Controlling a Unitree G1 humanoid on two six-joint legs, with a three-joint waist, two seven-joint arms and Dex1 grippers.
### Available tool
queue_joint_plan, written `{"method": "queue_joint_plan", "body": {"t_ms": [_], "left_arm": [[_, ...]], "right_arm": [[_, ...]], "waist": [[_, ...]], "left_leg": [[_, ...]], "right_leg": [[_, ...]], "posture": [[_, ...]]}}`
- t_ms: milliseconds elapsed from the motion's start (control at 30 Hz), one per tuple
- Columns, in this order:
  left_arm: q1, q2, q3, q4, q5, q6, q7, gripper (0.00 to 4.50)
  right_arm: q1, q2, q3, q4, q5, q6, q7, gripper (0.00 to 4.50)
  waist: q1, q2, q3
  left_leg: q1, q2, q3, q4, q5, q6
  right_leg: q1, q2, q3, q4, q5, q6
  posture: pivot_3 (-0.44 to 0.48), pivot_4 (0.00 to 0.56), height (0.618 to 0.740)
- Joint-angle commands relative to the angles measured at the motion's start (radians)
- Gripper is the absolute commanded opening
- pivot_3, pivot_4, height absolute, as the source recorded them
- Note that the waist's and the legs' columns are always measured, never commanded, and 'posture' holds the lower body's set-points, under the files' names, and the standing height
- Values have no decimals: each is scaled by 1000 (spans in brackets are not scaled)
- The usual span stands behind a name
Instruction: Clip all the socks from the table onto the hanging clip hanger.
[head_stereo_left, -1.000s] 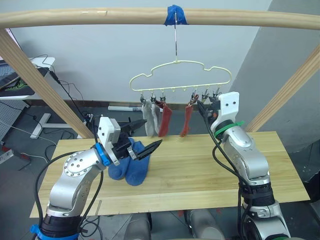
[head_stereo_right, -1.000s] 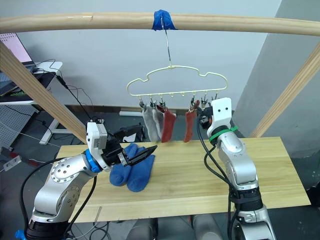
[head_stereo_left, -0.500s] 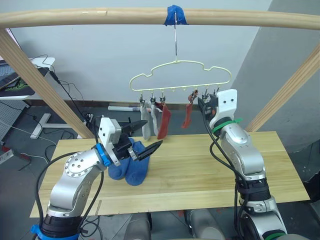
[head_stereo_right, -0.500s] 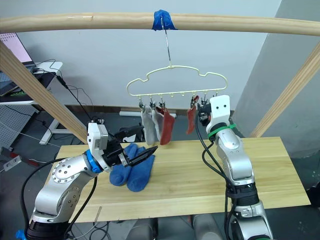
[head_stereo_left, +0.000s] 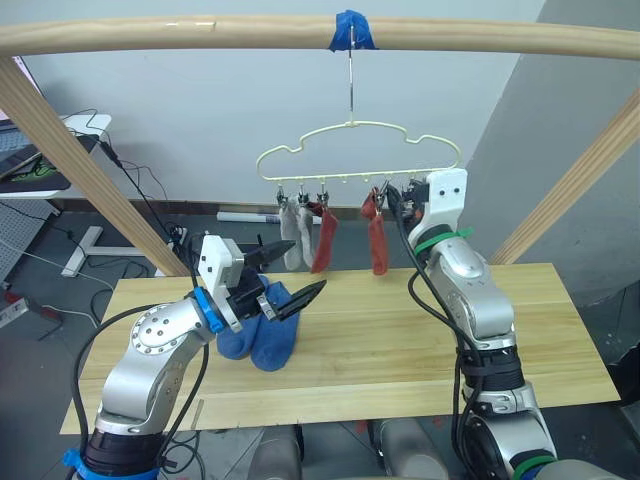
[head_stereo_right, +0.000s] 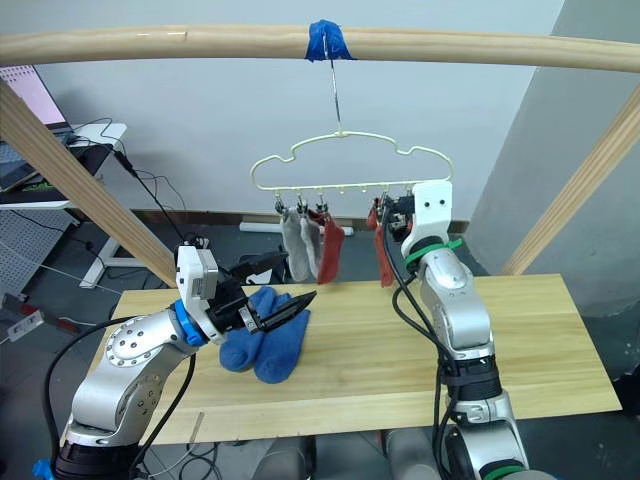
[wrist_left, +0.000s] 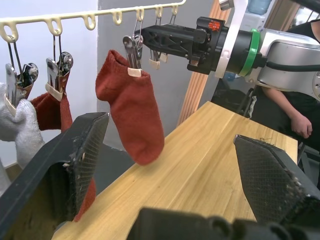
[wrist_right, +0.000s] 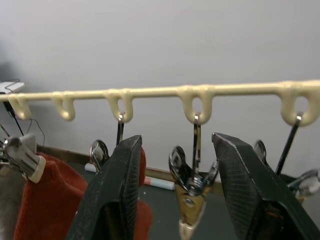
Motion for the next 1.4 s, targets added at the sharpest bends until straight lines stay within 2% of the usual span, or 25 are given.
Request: {"method": "queue_joint_plan", "body": {"t_ms": [33, 367, 467, 600, 667, 767, 900, 1100, 1233, 1400], "left_arm": [[-2, -1, 4, -42, -2, -17, 5, 4500], [1, -2, 3, -47, 3, -18, 12, 4500], [2, -1, 3, -47, 6, -20, 12, 4500], [1, -2, 1, -46, 7, -19, 14, 4500], [2, -2, 0, -47, 8, -21, 14, 4500], [5, -5, -4, -49, 9, -18, 16, 4500], [40, 8, -20, -30, 17, 19, 20, 4500], [59, 55, -97, 221, 197, 29, 56, 4500], [-55, 35, -174, 474, 331, -113, 53, 4500], [-213, 14, -241, 801, 427, -286, -1, 4500]], "right_arm": [[-25, 8, -19, -11, 13, -8, -10, 2321], [-49, 21, -33, 26, 19, -15, -17, 2321], [-53, 26, -37, 32, 25, -17, -18, 1709], [-54, 25, -38, 36, 27, -21, -18, 481], [-54, 24, -38, 37, 28, -22, -19, 123], [-51, 16, -38, 36, 32, -21, -11, 8], [-37, -35, -56, 5, 99, 26, 86, 8], [-42, -219, -90, -38, 258, 246, 296, 8], [-62, -314, -82, -36, 317, 324, 397, 8], [-83, -325, -79, -24, 323, 338, 403, 8]], "waist": [[1, 0, 0], [2, 0, 0], [3, 0, 0], [5, 0, 0], [6, 0, 0], [7, 0, 0], [10, 0, 0], [17, 1, 0], [22, 0, 0], [19, 0, 0]], "left_leg": [[0, 0, 0, 0, 0, 0], [0, 0, 0, 0, 0, 0], [0, 0, 0, 0, 0, 0], [0, 0, 0, 0, 0, 0], [0, 0, 0, 0, 0, 0], [0, 0, 0, 0, 0, 0], [0, 0, 0, 0, 0, 0], [1, 0, 0, 0, 0, 0], [2, 0, 0, 1, 0, 0], [1, 0, 0, 1, 0, 0]], "right_leg": [[0, 0, 0, 0, 0, 0], [0, 0, 0, 0, 0, 0], [0, 0, 0, 0, 0, 0], [0, 0, 0, 0, 0, 0], [0, 0, 0, 0, 0, 0], [0, 0, 0, 0, 0, 0], [0, 0, 0, 0, 0, 0], [0, 0, 0, 0, 0, 0], [1, 0, -1, 0, -3, -5], [1, 0, 0, 0, 0, -1]], "posture": [[-27, 193, 740], [-21, 192, 740], [-21, 192, 740], [-20, 194, 740], [-20, 194, 740], [-21, 195, 740], [-26, 195, 740], [-46, 195, 740], [-70, 196, 740], [-96, 194, 740]]}}
